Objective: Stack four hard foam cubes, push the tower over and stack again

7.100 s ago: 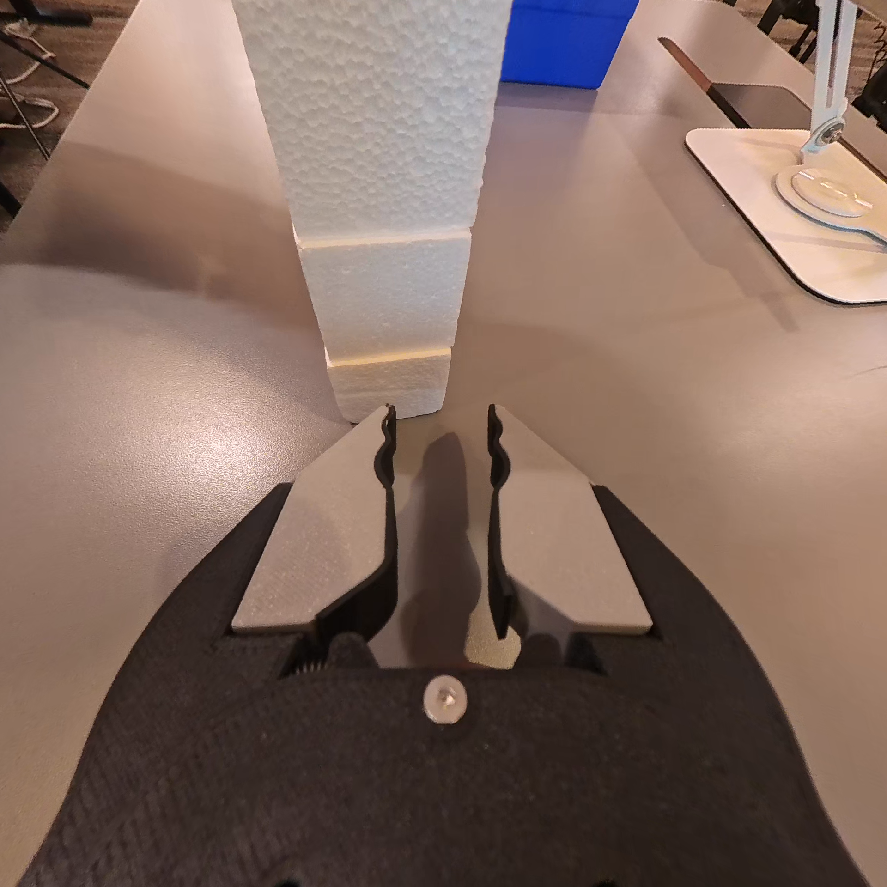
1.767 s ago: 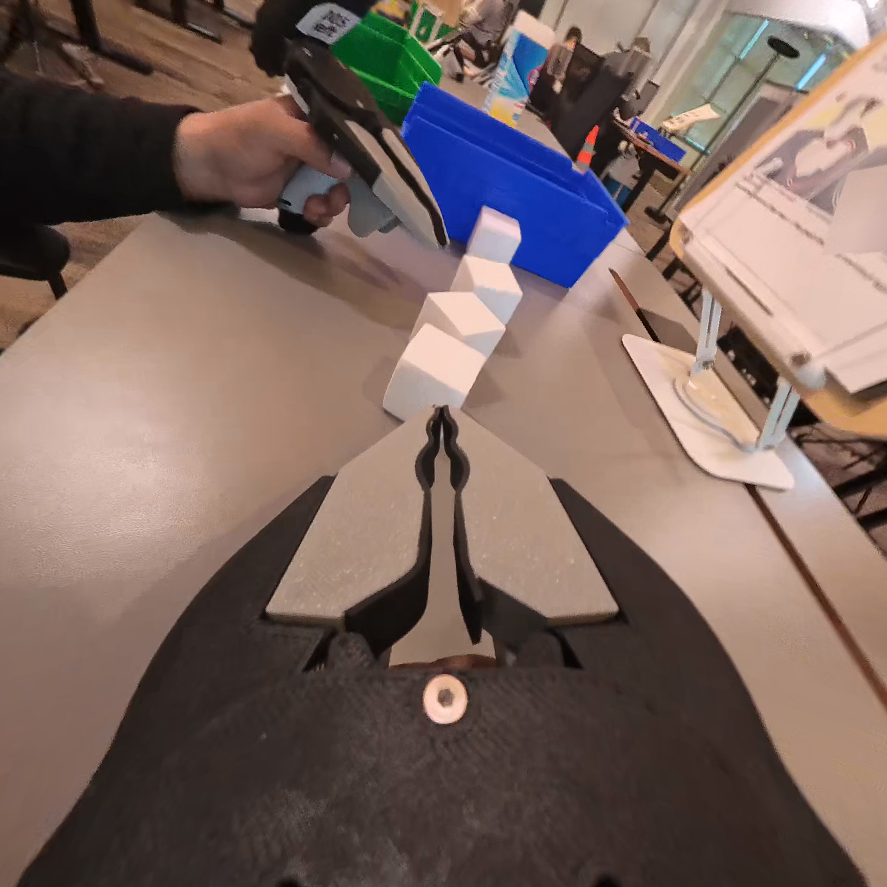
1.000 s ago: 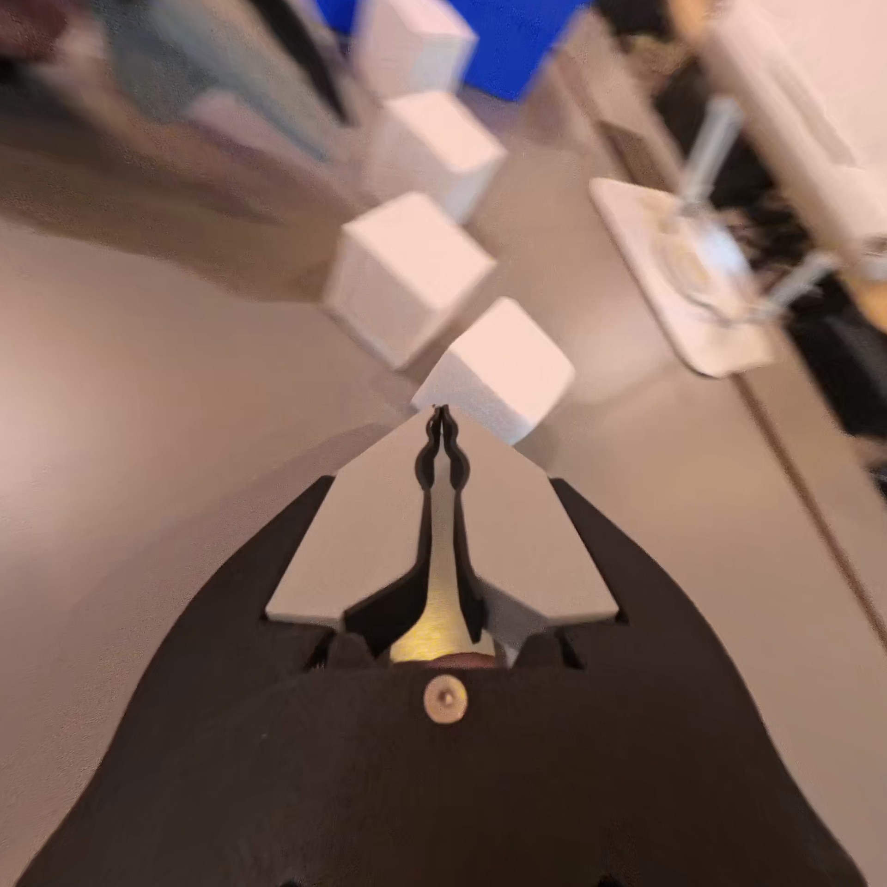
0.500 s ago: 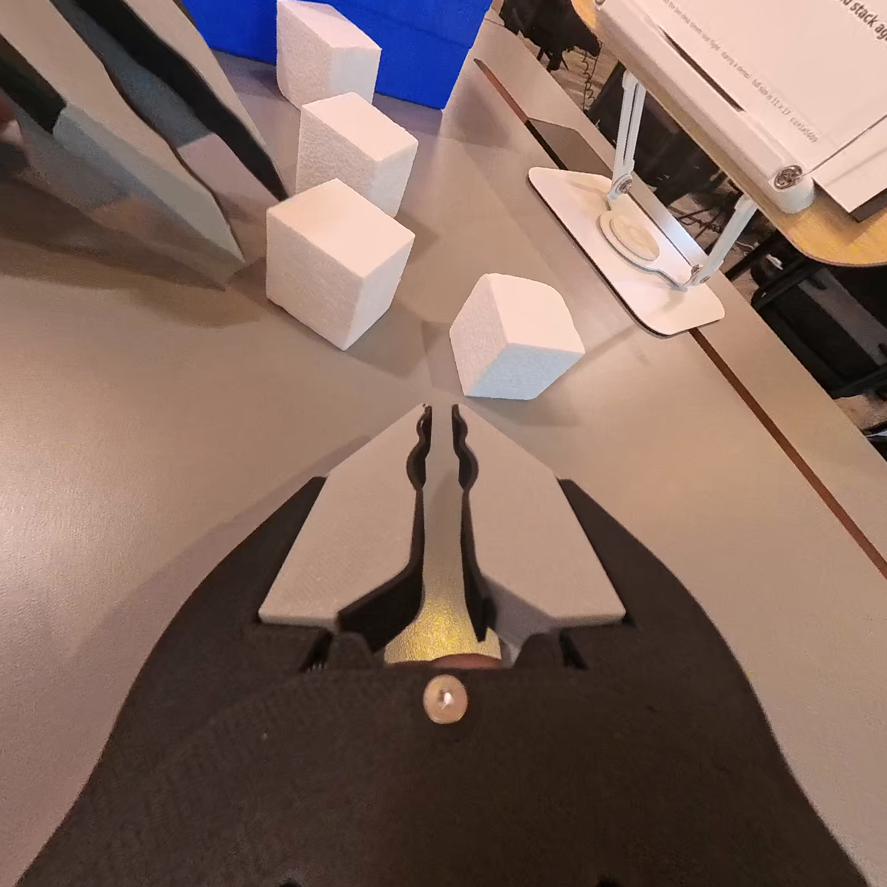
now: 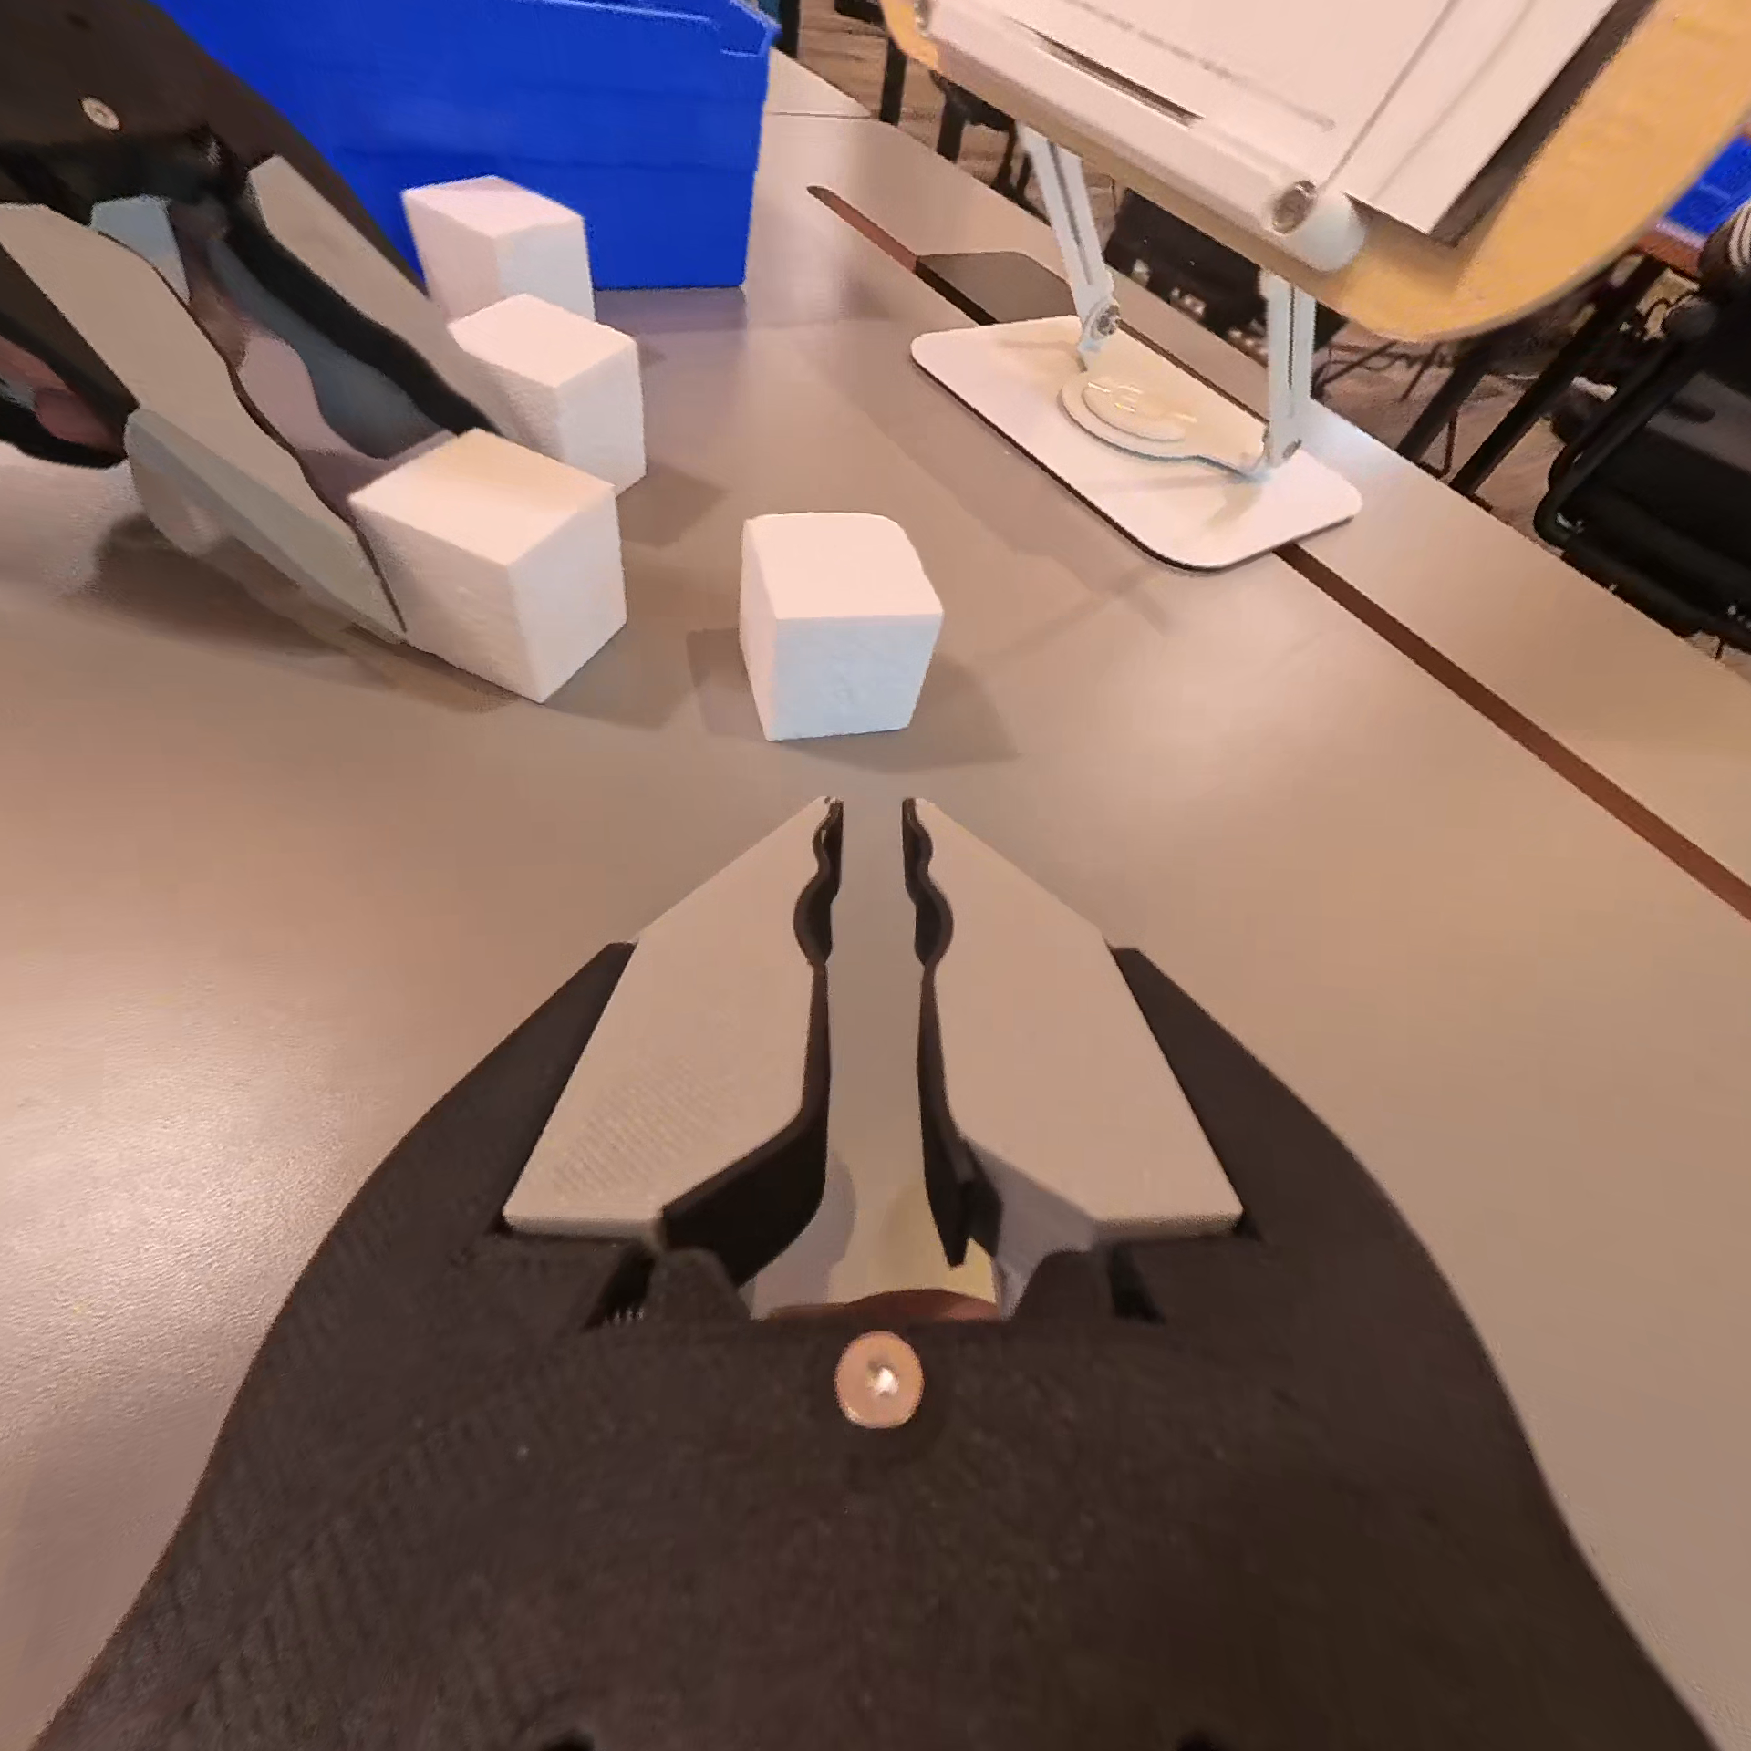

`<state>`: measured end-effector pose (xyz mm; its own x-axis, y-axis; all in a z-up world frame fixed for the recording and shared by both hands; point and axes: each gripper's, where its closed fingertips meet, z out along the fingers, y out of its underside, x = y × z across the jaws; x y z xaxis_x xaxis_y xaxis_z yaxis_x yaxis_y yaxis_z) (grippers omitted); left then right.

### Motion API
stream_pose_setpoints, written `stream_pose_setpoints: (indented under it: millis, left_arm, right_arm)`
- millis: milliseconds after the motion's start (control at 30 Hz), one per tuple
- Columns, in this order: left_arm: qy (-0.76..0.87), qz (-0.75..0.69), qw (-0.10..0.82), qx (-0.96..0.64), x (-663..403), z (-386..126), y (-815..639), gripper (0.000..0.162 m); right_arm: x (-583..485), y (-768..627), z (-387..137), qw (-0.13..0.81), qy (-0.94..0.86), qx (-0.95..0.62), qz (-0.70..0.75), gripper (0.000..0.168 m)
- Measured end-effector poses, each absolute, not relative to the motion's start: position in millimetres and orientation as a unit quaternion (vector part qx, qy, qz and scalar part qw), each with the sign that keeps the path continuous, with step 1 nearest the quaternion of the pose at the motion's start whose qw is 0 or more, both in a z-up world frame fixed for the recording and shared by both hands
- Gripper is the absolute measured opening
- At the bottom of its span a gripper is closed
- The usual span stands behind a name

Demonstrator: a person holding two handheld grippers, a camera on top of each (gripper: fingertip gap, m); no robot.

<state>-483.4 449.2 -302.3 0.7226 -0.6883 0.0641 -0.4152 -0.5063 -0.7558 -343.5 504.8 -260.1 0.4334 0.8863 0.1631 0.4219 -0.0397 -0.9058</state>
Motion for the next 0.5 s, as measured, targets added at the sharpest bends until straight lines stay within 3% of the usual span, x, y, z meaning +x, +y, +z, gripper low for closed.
stream_pose_setpoints:
  millis: [167,500]
  left_arm:
    - [0.391,-0.197,0.355,-0.826,-453.8,-304.5,449.6,0.058]
    - [0.512,-0.216,0.304,-0.774,-375.1,-308.2,443.5,0.06]
  right_arm:
    - [-333.5,514.6,-255.9,0.499,-0.453,-0.693,0.255,0.01]
    - [-318.2,524.4,-239.4,0.511,-0.418,-0.696,0.282,0.01]
